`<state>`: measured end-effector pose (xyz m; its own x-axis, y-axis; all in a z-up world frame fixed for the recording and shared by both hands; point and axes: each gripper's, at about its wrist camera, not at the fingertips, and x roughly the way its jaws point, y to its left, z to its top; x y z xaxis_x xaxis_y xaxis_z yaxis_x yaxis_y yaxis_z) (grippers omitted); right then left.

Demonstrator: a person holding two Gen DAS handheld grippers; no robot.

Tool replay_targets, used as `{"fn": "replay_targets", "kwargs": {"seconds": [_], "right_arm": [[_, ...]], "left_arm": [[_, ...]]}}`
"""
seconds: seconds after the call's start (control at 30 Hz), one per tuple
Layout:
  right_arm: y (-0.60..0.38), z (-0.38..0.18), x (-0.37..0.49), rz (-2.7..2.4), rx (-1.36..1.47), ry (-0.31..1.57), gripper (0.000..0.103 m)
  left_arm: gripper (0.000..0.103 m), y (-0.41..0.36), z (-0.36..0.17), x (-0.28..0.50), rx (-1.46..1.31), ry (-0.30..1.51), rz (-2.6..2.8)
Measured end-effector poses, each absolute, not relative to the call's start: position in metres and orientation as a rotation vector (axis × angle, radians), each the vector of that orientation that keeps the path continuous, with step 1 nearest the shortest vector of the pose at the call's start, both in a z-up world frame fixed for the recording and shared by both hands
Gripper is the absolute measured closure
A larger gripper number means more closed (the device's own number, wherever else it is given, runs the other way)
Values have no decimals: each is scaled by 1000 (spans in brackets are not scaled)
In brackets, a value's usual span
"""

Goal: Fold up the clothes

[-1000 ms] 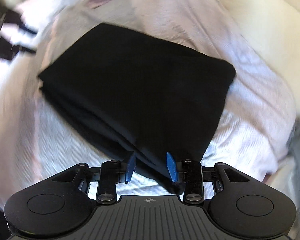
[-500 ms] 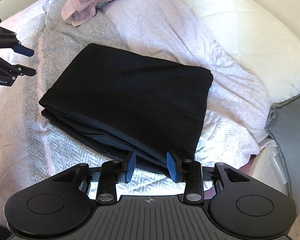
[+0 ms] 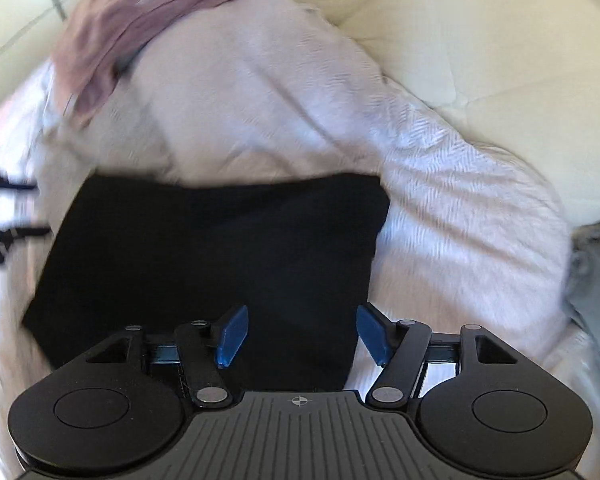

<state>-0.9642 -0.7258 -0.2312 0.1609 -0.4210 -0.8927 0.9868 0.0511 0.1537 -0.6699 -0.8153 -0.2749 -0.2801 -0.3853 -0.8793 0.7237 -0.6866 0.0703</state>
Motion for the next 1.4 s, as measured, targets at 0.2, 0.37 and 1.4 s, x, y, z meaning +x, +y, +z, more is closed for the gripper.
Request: {"fn": "replay_targets", "kwargs": {"seconds": [0.2, 0.37, 1.4], "right_arm": [[-792, -284, -1005, -1195, 1094, 627, 41], [-836, -312, -1018, -1206, 1077, 567, 46], [-640, -301, -878, -1018, 1018, 816, 47]], "left_arm": [[63, -869, -324, -674, 1238, 621, -1960], [58, -891, -339, -663, 1209, 699, -1891], [61, -735, -331, -614, 1344, 601, -2098]]}}
